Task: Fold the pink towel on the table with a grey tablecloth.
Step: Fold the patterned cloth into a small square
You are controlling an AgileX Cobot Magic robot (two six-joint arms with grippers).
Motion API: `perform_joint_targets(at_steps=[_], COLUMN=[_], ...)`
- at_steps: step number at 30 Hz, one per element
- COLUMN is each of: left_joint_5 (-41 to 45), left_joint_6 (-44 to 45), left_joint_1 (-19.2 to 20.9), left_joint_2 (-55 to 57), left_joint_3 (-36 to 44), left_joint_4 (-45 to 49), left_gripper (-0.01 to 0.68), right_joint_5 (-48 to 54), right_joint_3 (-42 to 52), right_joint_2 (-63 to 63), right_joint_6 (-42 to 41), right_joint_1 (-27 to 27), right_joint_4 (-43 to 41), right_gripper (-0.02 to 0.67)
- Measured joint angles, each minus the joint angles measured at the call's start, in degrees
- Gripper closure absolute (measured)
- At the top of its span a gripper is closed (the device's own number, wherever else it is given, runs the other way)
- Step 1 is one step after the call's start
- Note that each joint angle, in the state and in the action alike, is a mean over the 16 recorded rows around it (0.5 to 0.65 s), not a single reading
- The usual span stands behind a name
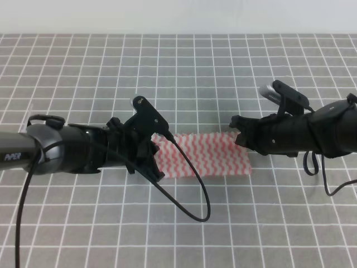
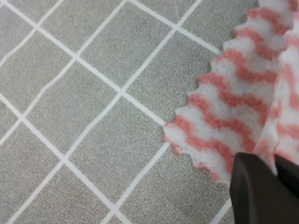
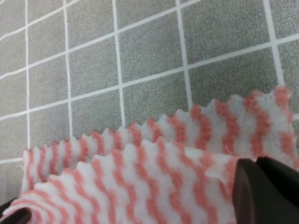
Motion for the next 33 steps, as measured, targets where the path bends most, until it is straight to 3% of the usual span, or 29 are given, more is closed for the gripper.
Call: perform_joint_targets(at_steps=[33], left_joint_5=[0.64], left_joint_6=[1.24], left_joint_1=[0.00], left_joint_2=[0.15], left_joint_3=[-0.64], left_joint_4=[-0.18], left_gripper=[0.653], right_joint_5=[-0.12], right_joint_3=[-0.06], right_joint_2=[0.44], right_joint_6=[0.02], right_joint_1=[0.06], right_joint_4=[0.13], right_gripper=[0.665])
